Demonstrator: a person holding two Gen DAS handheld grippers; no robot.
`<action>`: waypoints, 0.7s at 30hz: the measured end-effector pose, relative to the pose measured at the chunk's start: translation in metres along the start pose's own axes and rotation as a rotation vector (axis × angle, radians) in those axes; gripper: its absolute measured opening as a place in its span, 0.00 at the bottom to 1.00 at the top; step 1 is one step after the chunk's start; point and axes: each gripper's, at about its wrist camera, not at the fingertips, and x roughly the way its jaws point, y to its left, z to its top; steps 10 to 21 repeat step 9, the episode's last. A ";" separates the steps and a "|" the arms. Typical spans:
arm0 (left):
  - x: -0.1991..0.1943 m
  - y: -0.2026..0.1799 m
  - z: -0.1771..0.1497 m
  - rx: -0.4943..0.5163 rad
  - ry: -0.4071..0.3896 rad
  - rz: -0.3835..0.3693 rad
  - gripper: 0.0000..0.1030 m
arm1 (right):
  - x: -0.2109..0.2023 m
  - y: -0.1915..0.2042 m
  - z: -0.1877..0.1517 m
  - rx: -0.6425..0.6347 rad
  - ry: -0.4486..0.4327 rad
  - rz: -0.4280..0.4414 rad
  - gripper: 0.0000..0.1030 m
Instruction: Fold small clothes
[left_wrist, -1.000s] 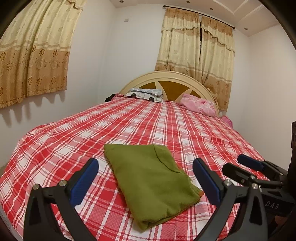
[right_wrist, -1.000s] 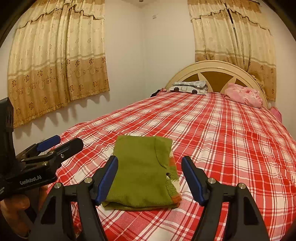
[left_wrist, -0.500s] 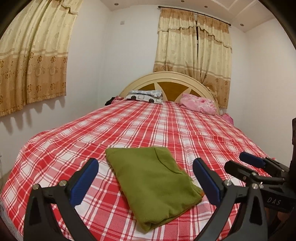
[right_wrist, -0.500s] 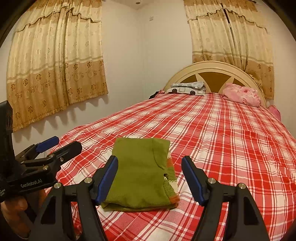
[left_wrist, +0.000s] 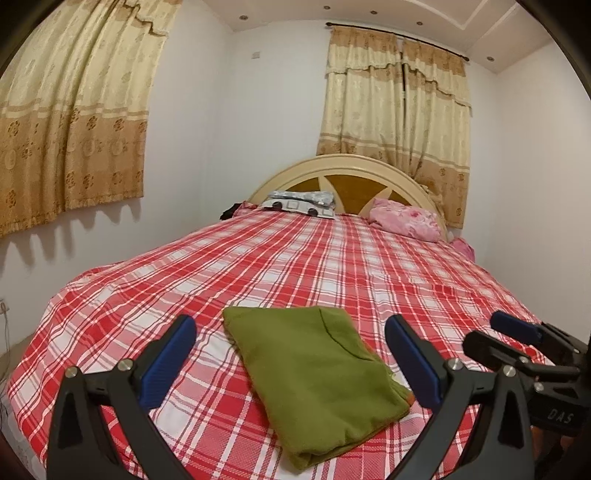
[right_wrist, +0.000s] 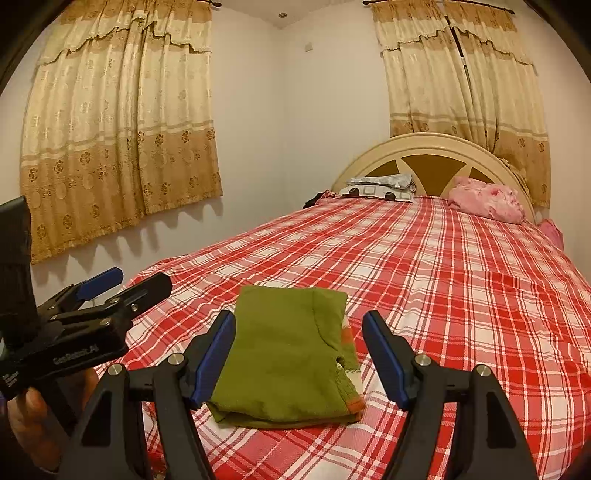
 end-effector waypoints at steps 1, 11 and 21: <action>0.001 0.001 0.000 -0.006 0.000 -0.001 1.00 | 0.000 0.001 0.000 -0.001 0.002 0.001 0.70; 0.002 0.003 -0.001 0.004 -0.005 -0.019 1.00 | 0.004 0.003 -0.004 -0.002 0.019 0.013 0.70; 0.002 0.003 -0.001 0.004 -0.005 -0.019 1.00 | 0.004 0.003 -0.004 -0.002 0.019 0.013 0.70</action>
